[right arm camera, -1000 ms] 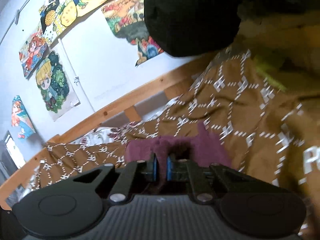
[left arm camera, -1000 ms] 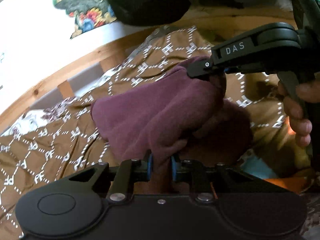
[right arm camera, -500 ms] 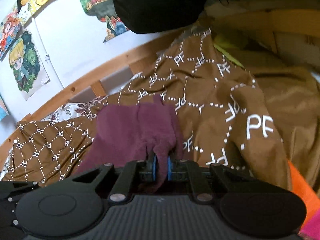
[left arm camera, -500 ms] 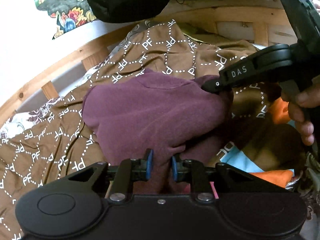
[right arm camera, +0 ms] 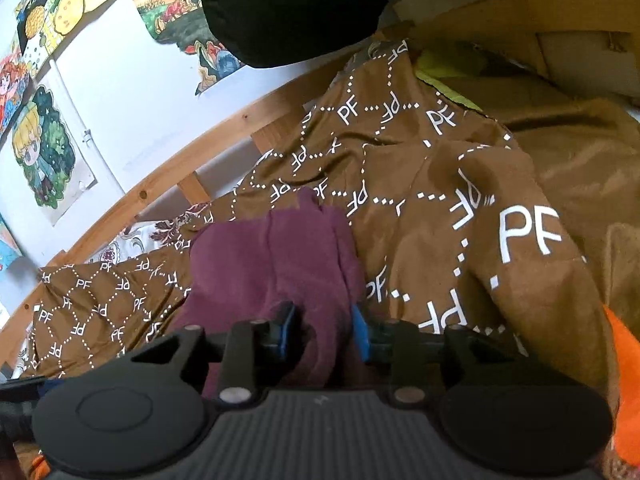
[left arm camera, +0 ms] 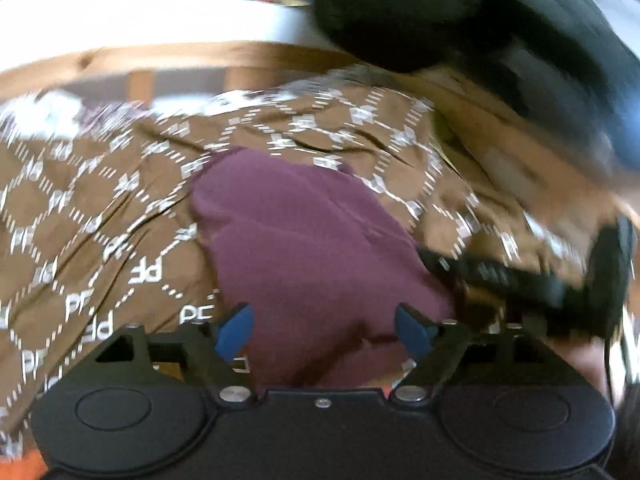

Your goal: Fold small clothes

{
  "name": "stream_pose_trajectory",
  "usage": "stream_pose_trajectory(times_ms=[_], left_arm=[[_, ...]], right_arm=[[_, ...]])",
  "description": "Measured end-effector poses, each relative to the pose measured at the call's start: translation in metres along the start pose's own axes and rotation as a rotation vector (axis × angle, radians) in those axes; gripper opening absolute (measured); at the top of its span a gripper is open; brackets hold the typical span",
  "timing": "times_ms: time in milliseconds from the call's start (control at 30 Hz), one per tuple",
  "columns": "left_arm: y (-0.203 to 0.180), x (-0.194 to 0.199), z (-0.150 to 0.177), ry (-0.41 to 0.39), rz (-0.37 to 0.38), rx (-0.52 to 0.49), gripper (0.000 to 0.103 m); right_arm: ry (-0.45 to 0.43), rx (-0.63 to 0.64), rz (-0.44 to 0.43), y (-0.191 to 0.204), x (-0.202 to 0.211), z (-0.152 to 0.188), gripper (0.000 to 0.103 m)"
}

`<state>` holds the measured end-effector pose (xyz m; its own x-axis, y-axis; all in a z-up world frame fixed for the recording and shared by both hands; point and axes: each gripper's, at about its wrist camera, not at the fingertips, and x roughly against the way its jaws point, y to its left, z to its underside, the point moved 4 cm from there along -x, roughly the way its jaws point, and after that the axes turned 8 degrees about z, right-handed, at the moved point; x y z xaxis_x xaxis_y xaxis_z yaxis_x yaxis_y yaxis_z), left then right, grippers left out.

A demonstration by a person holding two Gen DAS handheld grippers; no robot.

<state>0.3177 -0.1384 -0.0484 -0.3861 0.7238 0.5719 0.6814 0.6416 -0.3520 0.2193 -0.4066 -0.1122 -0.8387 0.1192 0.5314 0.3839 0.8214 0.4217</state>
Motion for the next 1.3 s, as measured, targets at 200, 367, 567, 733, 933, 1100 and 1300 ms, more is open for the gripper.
stream_pose_trajectory(times_ms=[200, 367, 567, 733, 933, 1100, 1300], left_arm=[[0.05, -0.019, -0.006, 0.03, -0.075, 0.275, 0.085], [0.073, -0.04, 0.007, 0.109, -0.078, 0.387, 0.083], [0.067, -0.051, 0.013, 0.151, -0.045, 0.365, 0.082], [0.057, -0.056, 0.014, 0.173, -0.102, 0.274, 0.083], [0.049, -0.056, 0.012, 0.17, -0.14, 0.204, 0.083], [0.052, -0.056, 0.012, 0.17, -0.138, 0.22, 0.084], [0.053, -0.056, 0.014, 0.166, -0.153, 0.222, 0.09]], right_arm=[[-0.003, -0.031, -0.016, -0.002, -0.002, 0.001, 0.039], [-0.008, -0.025, -0.006, -0.002, -0.002, 0.002, 0.025], [-0.092, -0.003, 0.037, 0.001, 0.012, -0.003, 0.009], [-0.064, 0.032, 0.082, 0.002, 0.008, 0.001, 0.01], [-0.059, 0.042, 0.101, 0.0, 0.008, 0.001, 0.029], [-0.064, 0.04, 0.101, -0.001, 0.01, -0.001, 0.044], [-0.057, 0.093, 0.135, 0.002, 0.007, 0.0, 0.067]])
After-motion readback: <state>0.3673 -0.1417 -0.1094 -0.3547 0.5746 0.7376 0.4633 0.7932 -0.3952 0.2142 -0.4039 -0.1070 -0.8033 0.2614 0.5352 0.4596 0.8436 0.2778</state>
